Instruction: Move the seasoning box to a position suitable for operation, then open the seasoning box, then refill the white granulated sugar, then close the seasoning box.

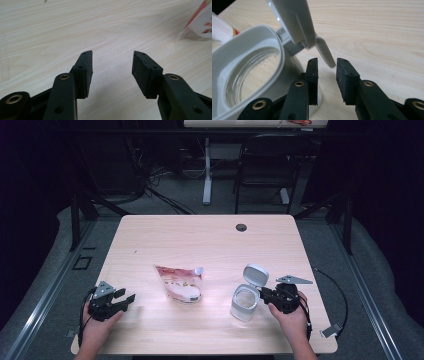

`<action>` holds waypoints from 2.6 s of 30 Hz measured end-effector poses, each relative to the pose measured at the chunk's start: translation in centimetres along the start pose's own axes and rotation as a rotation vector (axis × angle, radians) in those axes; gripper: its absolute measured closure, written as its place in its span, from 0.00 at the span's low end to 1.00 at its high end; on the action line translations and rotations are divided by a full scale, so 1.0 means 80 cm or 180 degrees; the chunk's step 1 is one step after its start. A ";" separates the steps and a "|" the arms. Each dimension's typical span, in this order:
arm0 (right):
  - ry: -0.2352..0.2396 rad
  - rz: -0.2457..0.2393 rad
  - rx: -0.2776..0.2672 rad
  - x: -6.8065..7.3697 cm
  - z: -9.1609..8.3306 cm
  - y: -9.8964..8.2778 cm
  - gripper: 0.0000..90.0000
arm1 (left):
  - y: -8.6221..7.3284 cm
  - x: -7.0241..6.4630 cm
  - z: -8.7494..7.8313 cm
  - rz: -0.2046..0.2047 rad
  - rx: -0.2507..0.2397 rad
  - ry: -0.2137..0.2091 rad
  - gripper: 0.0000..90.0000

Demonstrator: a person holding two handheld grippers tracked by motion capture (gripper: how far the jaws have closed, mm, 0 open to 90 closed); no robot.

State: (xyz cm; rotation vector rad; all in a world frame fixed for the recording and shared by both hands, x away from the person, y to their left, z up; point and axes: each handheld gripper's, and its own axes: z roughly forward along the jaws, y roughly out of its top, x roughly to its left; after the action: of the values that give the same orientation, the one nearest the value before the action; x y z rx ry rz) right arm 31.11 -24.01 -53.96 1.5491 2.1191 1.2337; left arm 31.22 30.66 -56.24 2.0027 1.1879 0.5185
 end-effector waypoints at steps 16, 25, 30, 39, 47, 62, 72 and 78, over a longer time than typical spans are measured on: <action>-0.0400 -0.0225 -0.0017 0.001 -0.031 -0.007 0.69 | 0.012 -0.014 -0.008 0.0015 -0.0041 -0.0192 0.65; -0.0554 -0.0554 0.0044 0.014 -0.031 -0.008 0.60 | 0.026 -0.025 -0.018 -0.0052 -0.0107 -0.0383 0.62; -0.0492 -0.0686 0.0053 0.023 -0.036 -0.004 0.60 | 0.041 -0.030 -0.025 -0.0038 -0.0066 -0.0419 0.60; -0.0454 -0.0703 -0.0004 0.033 -0.052 0.004 0.58 | 0.066 -0.041 -0.036 -0.0084 -0.0039 -0.0474 0.64; -0.0383 -0.0658 -0.0019 0.042 -0.077 0.013 0.70 | 0.096 -0.053 -0.048 0.0022 -0.0091 -0.0545 0.64; -0.0060 -0.0856 -0.0293 0.087 -0.102 0.054 0.73 | 0.141 -0.077 -0.061 0.0210 -0.0248 -0.0763 0.66; 0.0167 -0.1065 -0.0247 0.114 -0.073 0.069 0.73 | 0.152 -0.079 -0.050 0.0204 -0.0240 -0.0856 0.70; 0.0312 -0.1156 -0.0220 0.126 -0.052 0.076 0.73 | 0.152 -0.082 -0.045 0.0280 -0.0218 -0.0905 0.72</action>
State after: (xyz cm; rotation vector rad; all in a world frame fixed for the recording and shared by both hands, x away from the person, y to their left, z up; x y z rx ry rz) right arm 28.41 -16.75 -44.14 1.0329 2.2615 1.2555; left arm 32.62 22.72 -44.52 1.9983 0.9009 0.2999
